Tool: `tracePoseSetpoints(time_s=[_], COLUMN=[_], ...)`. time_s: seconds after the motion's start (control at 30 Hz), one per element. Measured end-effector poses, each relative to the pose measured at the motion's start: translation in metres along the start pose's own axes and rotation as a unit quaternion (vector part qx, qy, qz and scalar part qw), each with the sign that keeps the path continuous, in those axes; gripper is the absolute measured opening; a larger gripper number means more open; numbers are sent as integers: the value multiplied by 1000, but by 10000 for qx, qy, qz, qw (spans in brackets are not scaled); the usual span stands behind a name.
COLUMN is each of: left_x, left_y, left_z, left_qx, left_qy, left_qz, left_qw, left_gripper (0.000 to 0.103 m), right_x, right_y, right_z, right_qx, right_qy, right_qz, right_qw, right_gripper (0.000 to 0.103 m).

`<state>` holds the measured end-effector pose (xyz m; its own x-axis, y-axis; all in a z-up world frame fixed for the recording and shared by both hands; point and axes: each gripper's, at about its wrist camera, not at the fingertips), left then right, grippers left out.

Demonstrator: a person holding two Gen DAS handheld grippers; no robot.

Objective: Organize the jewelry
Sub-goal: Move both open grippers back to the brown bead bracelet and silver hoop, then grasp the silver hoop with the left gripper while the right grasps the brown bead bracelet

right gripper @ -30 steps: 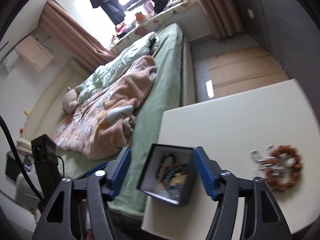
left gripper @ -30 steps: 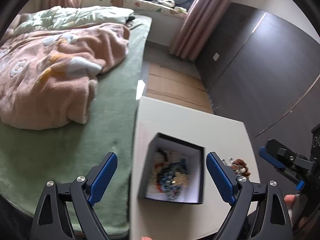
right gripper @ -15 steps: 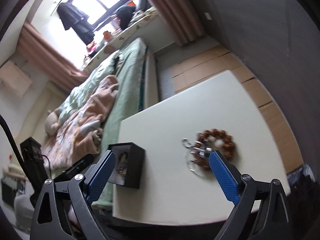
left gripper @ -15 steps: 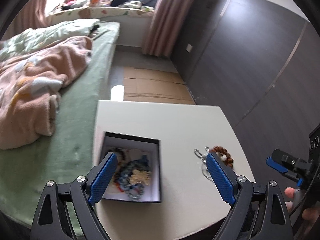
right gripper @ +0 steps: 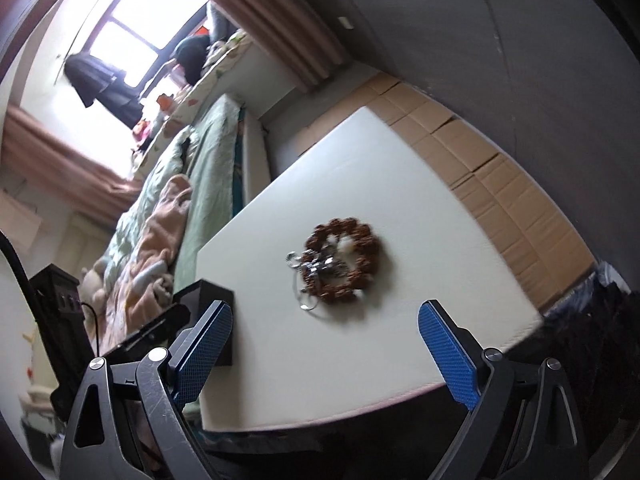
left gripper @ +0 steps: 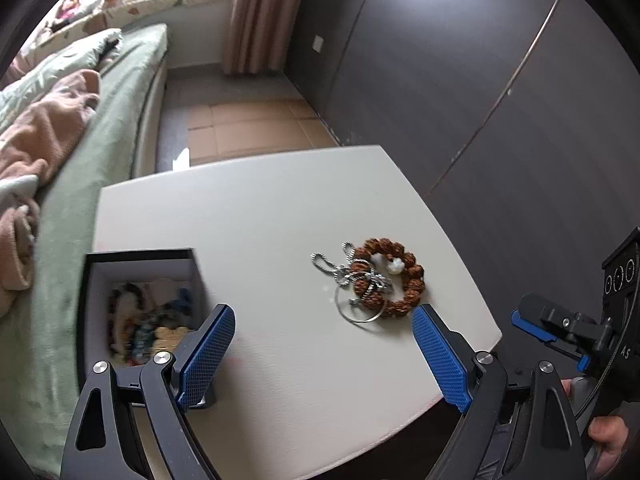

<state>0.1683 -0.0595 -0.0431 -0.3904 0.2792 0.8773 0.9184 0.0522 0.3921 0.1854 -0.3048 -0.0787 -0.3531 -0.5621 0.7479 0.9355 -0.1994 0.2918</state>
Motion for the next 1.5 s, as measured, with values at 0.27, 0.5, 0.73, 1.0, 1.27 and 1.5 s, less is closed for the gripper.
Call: tracePoseSetpoints(time_s=[0.27, 0.5, 0.73, 1.0, 1.27, 1.5], left_x=[-53, -83, -97, -116, -119, -117], left_y=[6, 11, 19, 24, 22, 18], left_z=[-19, -23, -36, -36, -43, -44], left_qx=[-27, 33, -331, -407, -663, -809], left_qy=[-285, -284, -145, -76, 142, 422], left_qz=[745, 953, 832, 886, 765, 671], left_qw=[9968, 9950, 9959, 9952, 9948, 9936], left_gripper=[91, 88, 83, 71, 69, 49], right_x=[-10, -14, -21, -26, -29, -29], right_y=[9, 10, 12, 15, 17, 16], right_z=[-32, -40, -45, -47, -48, -48], right_qx=[-501, -638, -772, -825, -883, -871], right_qy=[-146, -83, -52, -97, -177, -166], right_qz=[178, 274, 387, 456, 503, 518], right_qw=[9985, 9976, 9963, 9955, 9947, 9947], right_gripper=[95, 95, 95, 95, 95, 95])
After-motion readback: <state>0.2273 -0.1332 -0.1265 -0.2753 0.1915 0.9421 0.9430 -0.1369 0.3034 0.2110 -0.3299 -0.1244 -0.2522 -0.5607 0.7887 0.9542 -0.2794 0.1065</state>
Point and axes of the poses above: each gripper's, at about its wrist camera, not at the fingertips, and x roughly against the way its jaws point, z to its left, y to its top, and after that the axes turned 9 degrees about z, right-handed
